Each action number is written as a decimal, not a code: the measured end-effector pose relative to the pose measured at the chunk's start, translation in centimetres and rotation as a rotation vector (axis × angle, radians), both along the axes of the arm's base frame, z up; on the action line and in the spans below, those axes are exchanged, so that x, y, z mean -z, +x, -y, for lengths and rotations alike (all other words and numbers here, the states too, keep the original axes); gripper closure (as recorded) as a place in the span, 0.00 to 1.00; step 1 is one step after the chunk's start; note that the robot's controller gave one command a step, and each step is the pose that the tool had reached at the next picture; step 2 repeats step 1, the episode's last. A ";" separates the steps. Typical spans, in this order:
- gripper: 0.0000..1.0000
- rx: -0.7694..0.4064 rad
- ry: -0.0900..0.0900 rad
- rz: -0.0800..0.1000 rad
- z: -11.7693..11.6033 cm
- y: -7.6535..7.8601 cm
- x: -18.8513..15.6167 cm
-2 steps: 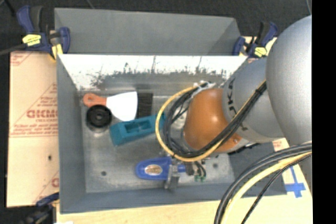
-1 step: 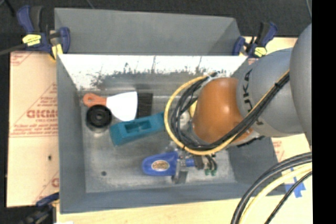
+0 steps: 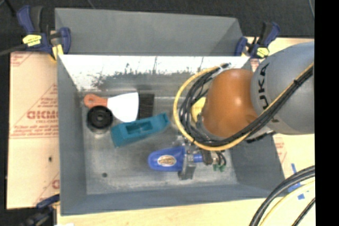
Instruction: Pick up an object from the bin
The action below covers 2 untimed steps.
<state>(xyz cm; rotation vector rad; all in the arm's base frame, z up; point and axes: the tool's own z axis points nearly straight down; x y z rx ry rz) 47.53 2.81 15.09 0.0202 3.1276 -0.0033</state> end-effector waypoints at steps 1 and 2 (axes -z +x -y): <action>1.00 0.034 -0.002 -0.006 -0.4 0.6 -9.3; 1.00 0.034 -0.002 -0.006 -0.4 0.6 -9.3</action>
Offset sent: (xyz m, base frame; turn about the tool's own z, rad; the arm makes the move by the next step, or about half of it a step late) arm 0.0000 0.0000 0.0000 0.0000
